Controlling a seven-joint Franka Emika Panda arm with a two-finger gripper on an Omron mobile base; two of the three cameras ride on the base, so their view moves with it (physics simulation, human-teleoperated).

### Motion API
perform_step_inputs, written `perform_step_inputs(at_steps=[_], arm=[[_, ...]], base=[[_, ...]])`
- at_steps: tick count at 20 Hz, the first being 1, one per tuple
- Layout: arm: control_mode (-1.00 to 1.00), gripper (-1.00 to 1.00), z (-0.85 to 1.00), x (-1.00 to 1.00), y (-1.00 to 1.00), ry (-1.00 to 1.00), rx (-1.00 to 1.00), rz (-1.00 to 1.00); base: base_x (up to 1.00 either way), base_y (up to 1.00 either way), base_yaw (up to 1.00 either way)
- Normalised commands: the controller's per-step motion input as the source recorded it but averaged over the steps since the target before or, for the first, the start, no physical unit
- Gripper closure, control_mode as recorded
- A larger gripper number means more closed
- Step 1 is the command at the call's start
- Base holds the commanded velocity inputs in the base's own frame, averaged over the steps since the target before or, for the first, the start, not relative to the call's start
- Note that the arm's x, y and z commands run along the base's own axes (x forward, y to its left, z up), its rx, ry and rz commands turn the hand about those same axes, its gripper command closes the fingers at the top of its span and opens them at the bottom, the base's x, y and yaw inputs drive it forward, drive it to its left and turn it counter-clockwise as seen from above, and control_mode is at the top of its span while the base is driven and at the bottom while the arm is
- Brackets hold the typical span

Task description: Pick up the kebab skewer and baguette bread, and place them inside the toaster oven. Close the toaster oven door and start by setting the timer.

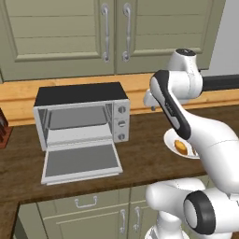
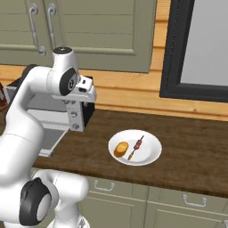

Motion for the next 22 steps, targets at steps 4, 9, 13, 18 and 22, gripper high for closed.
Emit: perform_step_inputs(at_steps=[4, 9, 13, 18, 22], arm=[[1.00, -1.00, 0.00, 0.00, 0.00, 0.00, 0.00, 0.00], [1.00, -1.00, 0.00, 0.00, 0.00, 0.00, 0.00, 0.00], [-1.00, -1.00, 0.00, 0.00, 0.00, 0.00, 0.00, 0.00], [-1.00, -1.00, 0.00, 0.00, 0.00, 0.00, 0.00, 0.00], [-1.00, -1.00, 0.00, 0.00, 0.00, 0.00, 0.00, 0.00]], base=[[0.00, 0.00, 0.00], [0.00, 0.00, 0.00], [0.00, 0.00, 0.00], [0.00, 0.00, 0.00], [0.00, 0.00, 0.00]])
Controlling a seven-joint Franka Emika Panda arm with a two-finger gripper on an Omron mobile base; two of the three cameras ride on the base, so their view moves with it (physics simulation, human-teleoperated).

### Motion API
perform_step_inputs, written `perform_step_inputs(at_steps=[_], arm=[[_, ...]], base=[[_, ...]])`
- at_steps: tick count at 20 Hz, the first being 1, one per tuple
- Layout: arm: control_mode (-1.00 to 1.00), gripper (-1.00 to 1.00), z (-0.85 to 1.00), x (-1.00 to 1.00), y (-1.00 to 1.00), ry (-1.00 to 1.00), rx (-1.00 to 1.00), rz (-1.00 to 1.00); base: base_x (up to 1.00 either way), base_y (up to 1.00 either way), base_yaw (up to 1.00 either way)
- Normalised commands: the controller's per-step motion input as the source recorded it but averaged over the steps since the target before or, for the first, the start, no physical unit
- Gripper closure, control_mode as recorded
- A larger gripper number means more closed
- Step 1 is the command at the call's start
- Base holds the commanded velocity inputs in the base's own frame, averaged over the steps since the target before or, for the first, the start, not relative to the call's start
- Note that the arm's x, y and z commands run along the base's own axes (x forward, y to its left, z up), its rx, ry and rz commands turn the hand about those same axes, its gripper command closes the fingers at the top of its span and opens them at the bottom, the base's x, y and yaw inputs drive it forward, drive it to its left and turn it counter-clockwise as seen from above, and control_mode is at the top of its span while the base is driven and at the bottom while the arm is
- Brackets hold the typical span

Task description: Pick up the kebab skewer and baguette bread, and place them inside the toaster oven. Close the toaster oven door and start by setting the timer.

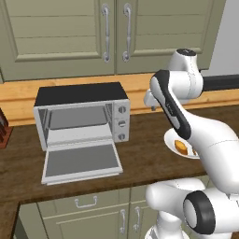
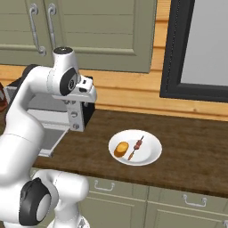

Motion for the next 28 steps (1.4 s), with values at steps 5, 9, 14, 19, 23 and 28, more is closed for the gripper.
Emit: perform_step_inputs(at_steps=[5, 9, 14, 19, 23, 28], arm=[[-1.00, -1.00, -0.04, -0.28, 0.07, -0.03, -0.05, 0.03], [-1.00, -1.00, -0.32, -0.55, 0.99, -0.23, -0.18, 0.12], [-1.00, -1.00, -0.13, -0.32, 0.98, -0.25, -0.12, 0.14], [-1.00, -1.00, -0.50, 0.22, 0.76, -0.04, -0.08, 0.20], [-1.00, -1.00, -0.16, 0.08, 0.91, -0.17, -0.06, 0.07], [-1.00, -1.00, -0.24, 0.26, 0.97, -0.01, -0.07, -0.02]], base=[[0.00, 0.00, 0.00], [0.00, 0.00, 0.00], [0.00, 0.00, 0.00], [0.00, 0.00, 0.00], [0.00, 0.00, 0.00], [0.00, 0.00, 0.00]])
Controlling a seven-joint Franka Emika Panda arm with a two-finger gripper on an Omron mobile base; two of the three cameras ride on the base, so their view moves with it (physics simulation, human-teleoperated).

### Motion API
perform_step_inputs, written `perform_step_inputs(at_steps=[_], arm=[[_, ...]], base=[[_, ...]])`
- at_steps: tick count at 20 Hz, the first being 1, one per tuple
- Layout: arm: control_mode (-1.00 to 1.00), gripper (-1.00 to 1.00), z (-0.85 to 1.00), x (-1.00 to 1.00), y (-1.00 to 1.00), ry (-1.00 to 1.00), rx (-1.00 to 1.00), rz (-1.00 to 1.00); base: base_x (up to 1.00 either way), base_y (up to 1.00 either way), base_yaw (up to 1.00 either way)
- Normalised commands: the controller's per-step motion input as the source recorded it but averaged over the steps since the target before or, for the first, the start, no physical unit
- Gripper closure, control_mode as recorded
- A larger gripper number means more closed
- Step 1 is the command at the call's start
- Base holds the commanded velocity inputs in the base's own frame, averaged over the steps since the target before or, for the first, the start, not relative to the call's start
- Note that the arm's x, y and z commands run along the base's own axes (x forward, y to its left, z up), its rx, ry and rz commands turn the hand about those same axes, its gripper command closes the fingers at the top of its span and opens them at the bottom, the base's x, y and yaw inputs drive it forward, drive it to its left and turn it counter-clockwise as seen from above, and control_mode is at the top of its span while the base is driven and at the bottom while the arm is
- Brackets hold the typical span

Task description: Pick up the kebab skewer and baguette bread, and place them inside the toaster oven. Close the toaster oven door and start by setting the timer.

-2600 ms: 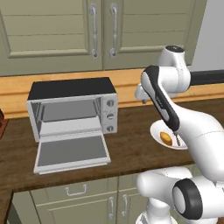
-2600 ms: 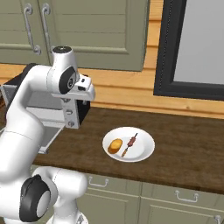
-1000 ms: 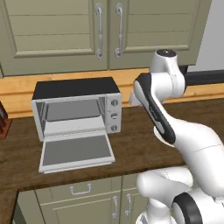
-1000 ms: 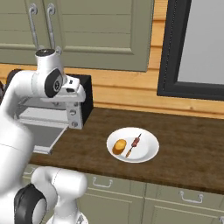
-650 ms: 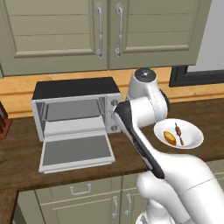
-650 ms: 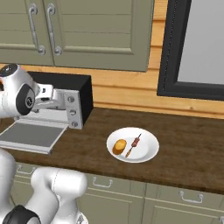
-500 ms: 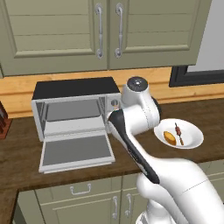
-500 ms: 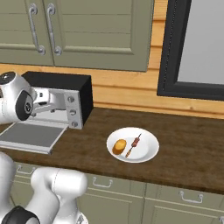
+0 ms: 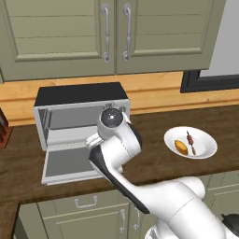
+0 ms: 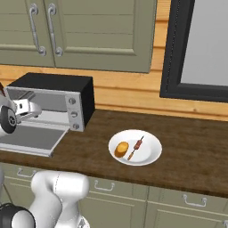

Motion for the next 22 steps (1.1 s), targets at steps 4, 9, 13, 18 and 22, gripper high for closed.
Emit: perform_step_inputs(at_steps=[4, 9, 13, 18, 22], arm=[[-1.00, -1.00, -0.02, 0.52, 0.41, -0.13, -0.04, 0.00], [-1.00, -1.00, -0.09, 0.29, 0.22, -0.26, 0.00, 0.00], [-1.00, -1.00, -0.03, 0.07, 0.05, -0.09, 0.00, 0.00], [-1.00, -1.00, 0.00, 0.05, 0.00, 0.00, 0.02, 0.00], [-1.00, -1.00, -0.16, 0.47, 0.00, 0.00, 0.00, 0.00]], base=[[0.00, 0.00, 0.00], [0.00, 0.00, 0.00], [0.00, 0.00, 0.00], [0.00, 0.00, 0.00], [0.00, 0.00, 0.00]])
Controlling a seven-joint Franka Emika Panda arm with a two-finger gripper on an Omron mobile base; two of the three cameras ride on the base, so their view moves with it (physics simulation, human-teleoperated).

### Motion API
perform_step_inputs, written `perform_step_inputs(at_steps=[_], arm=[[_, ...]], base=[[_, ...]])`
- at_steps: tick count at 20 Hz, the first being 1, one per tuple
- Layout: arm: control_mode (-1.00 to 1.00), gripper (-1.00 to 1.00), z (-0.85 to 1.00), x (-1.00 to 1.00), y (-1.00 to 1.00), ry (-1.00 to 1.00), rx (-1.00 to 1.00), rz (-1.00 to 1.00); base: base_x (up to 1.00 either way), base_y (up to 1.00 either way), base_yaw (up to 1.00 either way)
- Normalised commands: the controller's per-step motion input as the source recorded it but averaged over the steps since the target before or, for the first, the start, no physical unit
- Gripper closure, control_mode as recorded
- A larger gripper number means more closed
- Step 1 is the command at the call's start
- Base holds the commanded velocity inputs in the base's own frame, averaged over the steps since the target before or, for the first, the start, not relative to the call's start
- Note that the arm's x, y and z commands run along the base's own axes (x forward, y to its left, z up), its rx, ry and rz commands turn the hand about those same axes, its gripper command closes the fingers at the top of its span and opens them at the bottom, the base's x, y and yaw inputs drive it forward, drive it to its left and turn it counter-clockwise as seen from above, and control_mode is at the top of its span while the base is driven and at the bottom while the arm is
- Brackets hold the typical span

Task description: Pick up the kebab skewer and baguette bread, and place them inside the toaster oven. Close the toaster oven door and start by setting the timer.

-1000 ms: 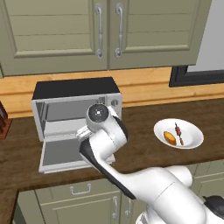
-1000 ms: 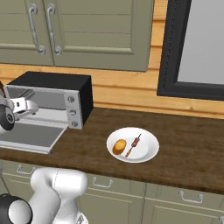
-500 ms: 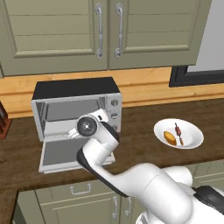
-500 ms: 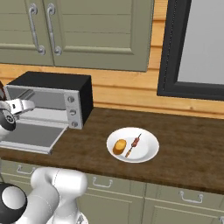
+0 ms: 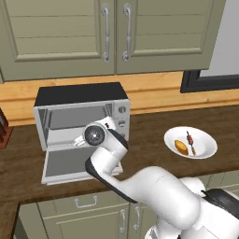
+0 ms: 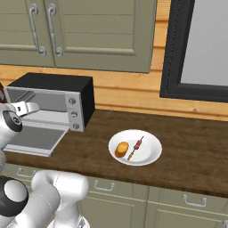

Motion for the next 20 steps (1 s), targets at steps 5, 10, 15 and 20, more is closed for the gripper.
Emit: perform_step_inputs(at_steps=[5, 10, 15, 20], arm=[[-1.00, -1.00, -0.01, 0.35, 0.07, 0.00, 0.00, 0.00], [-1.00, -1.00, -0.12, 0.23, 0.19, 0.00, -0.01, -0.09], [-1.00, -1.00, 0.00, 0.41, 0.00, 0.10, 0.00, -0.05], [-1.00, -1.00, -0.22, 0.18, 0.00, 0.11, -0.02, 0.00]], base=[[0.00, 0.00, 0.00], [0.00, 0.00, 0.00], [0.00, 0.00, 0.00], [0.00, 0.00, 0.00]])
